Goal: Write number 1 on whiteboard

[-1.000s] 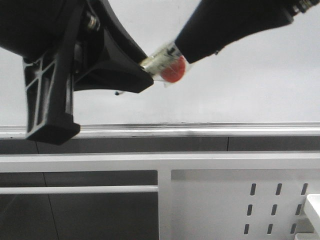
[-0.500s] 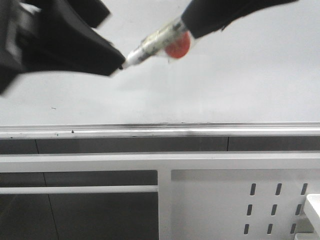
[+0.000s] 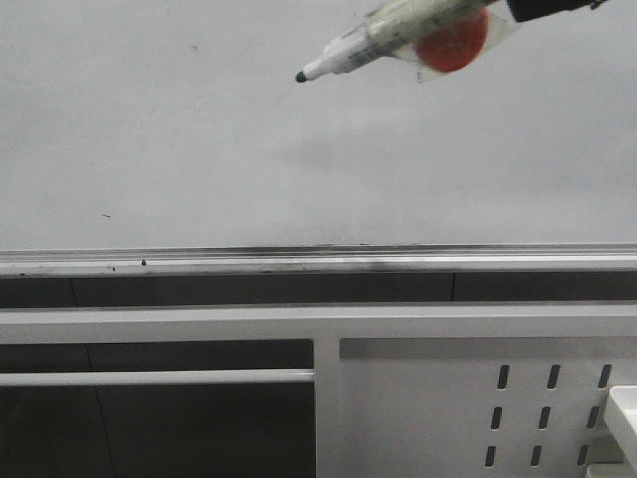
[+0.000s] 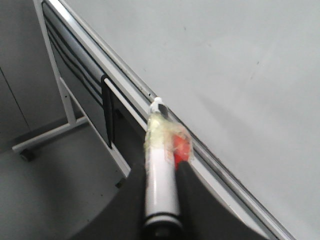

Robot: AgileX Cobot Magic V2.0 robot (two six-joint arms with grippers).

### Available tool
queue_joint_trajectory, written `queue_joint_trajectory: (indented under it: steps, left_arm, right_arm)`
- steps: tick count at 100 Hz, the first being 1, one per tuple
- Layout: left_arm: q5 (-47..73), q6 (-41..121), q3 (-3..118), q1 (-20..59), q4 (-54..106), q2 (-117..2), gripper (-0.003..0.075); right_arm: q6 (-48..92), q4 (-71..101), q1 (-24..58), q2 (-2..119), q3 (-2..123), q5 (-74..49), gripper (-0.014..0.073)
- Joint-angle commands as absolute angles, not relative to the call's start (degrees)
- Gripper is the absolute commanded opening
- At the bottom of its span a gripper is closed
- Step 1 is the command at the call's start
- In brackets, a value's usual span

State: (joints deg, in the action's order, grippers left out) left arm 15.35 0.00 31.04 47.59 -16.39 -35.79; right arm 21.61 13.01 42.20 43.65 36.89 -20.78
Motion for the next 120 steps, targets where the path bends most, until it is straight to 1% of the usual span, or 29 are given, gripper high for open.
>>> queue_joint_trajectory:
  steps: [1, 13, 22, 31, 40, 48, 63, 83, 99, 106, 120]
  left_arm:
    - [3.4, -6.4, 28.4, 44.3, -16.2, -32.8, -0.0020]
    - [-7.8, -8.1, 21.9, 38.6, -14.6, -30.2, -0.0020]
    - [-13.6, -8.1, 18.1, 34.0, -7.6, -30.0, -0.0020]
    - [-18.5, -8.1, 14.7, 30.1, 0.0, -30.1, -0.0020]
    - [-25.0, -8.1, 12.1, 27.4, 0.4, -30.1, -0.0020]
    - [-29.3, -8.1, 10.7, 26.0, 0.4, -30.1, -0.0020]
    - [-29.5, -8.1, 10.6, 25.4, 0.4, -30.1, -0.0020]
    - [-29.5, -8.1, 10.6, 25.4, 0.4, -30.1, -0.0020]
    - [-29.6, -8.1, 10.6, 25.4, 0.4, -30.1, -0.0020]
    - [-29.7, -8.1, 10.6, 25.4, 0.4, -30.1, -0.0020]
    - [-30.7, -8.0, 10.6, 25.4, 0.4, -30.1, -0.0020]
  right_arm:
    - [20.0, 12.9, 41.9, 40.8, 35.6, -12.5, -0.0069]
    - [18.9, 12.9, 41.7, 39.2, 33.1, -7.9, -0.0069]
    - [18.9, 12.9, 40.2, 39.5, 33.1, -7.1, -0.0069]
    - [18.9, 12.9, 36.9, 40.1, 33.1, -7.1, -0.0069]
    - [18.9, 12.9, 34.1, 40.4, 33.1, -7.0, -0.0069]
    - [18.9, 12.9, 33.2, 40.4, 33.1, -5.6, -0.0069]
    - [18.9, 12.4, 33.2, 40.6, 33.5, -3.2, -0.0069]
    - [18.9, 11.2, 32.9, 44.6, 33.8, -1.2, -0.0069]
    - [18.9, 10.4, 32.8, 48.6, 33.8, 2.7, -0.0069]
    - [18.9, 10.4, 32.0, 50.7, 33.8, 4.0, -0.0069]
    - [18.9, 10.4, 29.5, 55.5, 33.8, 2.7, -0.0069]
